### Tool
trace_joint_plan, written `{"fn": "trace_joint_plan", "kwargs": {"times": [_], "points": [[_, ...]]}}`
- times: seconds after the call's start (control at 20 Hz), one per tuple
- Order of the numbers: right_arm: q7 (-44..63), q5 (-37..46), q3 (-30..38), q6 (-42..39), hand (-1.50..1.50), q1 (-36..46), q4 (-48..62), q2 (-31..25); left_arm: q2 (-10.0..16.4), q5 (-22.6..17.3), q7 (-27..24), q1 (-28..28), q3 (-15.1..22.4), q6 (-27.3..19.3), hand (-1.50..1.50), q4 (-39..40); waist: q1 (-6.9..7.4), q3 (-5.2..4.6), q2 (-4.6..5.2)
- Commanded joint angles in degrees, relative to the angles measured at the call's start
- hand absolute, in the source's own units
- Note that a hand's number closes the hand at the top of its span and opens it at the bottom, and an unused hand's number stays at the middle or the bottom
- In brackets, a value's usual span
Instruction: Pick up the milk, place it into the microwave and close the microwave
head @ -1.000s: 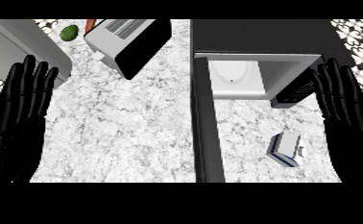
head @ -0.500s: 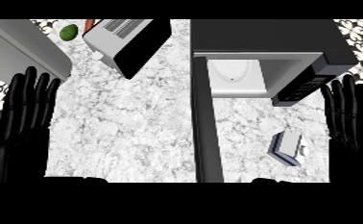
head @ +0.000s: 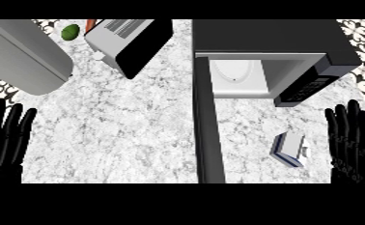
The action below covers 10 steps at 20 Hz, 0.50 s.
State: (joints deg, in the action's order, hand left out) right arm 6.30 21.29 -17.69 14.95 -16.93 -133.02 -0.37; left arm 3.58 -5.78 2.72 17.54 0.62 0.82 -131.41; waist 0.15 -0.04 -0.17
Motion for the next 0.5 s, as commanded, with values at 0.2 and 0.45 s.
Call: {"fn": "trace_joint_plan", "kwargs": {"times": [0.2, 0.45], "points": [[-3.46, -0.87, 0.17, 3.89, -1.50, -7.10, 2.17, -0.18, 1.80, -6.90, -1.98, 9.38, -6.22, 6.35, -1.50, -5.11, 0.04, 0.05, 0.02], [-2.97, -1.74, 3.97, 3.48, -1.50, -0.95, 8.57, -0.47, 1.43, -9.65, 0.05, 8.42, -8.46, 7.46, -1.50, -6.52, 0.15, 0.04, 0.13]]}}
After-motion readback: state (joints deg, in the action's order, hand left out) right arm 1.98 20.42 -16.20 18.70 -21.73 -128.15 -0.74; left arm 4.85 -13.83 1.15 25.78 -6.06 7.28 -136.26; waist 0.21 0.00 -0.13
